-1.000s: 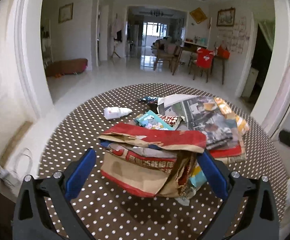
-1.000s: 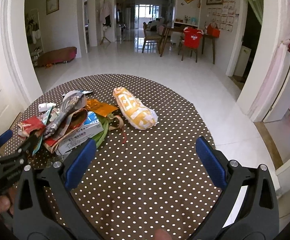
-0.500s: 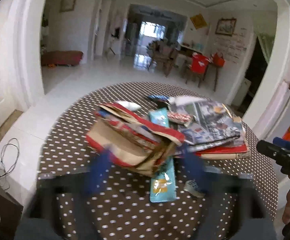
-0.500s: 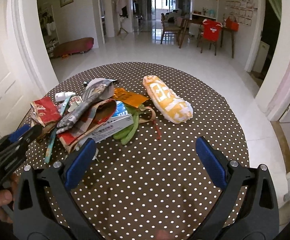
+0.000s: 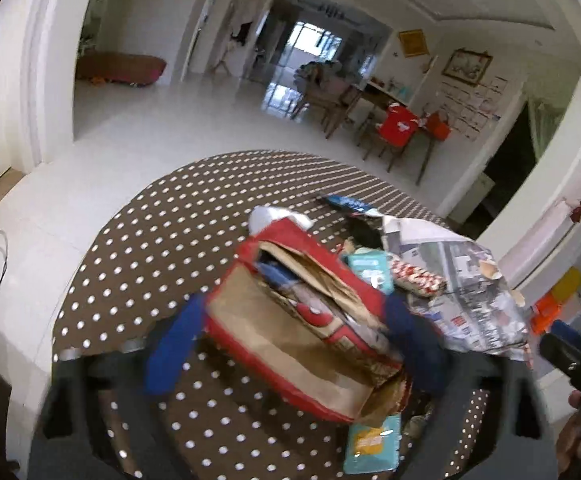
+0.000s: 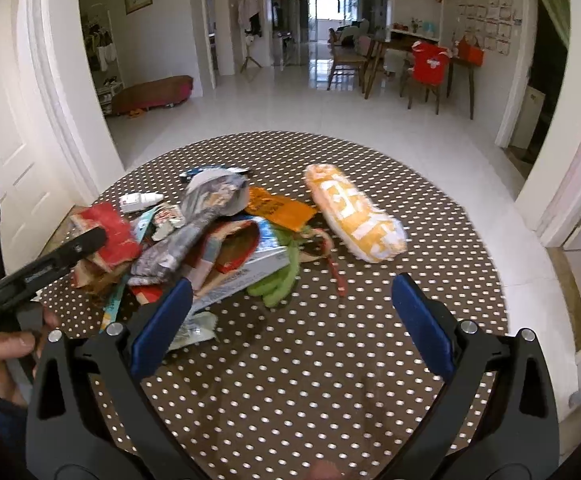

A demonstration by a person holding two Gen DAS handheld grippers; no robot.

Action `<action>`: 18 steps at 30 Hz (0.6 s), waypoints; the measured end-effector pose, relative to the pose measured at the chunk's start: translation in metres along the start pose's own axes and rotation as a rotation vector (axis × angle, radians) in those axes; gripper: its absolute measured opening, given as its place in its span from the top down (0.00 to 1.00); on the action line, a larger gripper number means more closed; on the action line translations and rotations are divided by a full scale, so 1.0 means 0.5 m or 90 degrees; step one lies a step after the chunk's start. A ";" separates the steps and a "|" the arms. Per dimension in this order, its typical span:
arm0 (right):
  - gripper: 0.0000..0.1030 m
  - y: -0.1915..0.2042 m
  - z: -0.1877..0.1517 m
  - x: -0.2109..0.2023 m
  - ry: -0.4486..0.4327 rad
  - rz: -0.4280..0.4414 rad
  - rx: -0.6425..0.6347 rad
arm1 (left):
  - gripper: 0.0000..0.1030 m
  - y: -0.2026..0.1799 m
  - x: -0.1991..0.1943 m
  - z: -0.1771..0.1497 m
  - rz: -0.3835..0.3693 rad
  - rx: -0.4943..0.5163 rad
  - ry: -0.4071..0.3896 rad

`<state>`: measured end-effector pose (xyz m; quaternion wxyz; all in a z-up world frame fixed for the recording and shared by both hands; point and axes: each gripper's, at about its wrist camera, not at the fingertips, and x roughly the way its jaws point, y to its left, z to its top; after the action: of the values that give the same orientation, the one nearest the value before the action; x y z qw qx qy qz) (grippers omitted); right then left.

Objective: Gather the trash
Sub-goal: 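Reach the left tool to the red-and-tan paper bag and close on it, then carry the paper bag with the left tool over the blue bucket and release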

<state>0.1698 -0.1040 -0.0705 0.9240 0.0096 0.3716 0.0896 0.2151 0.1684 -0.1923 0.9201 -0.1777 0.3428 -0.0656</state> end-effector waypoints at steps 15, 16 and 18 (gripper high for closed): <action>0.05 -0.047 0.061 0.038 0.002 0.083 0.079 | 0.78 -0.007 -0.007 -0.005 -0.008 0.028 -0.004; 0.05 -0.050 0.072 0.041 0.002 0.095 0.084 | 0.80 -0.006 -0.008 -0.004 -0.011 0.028 -0.003; 0.05 -0.047 0.094 0.054 0.002 0.112 0.085 | 0.82 -0.007 -0.021 0.002 -0.013 0.032 -0.010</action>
<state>0.2250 -0.1199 -0.0569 0.9092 0.1039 0.3762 0.1451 0.2080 0.1682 -0.1838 0.9261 -0.1583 0.3323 -0.0824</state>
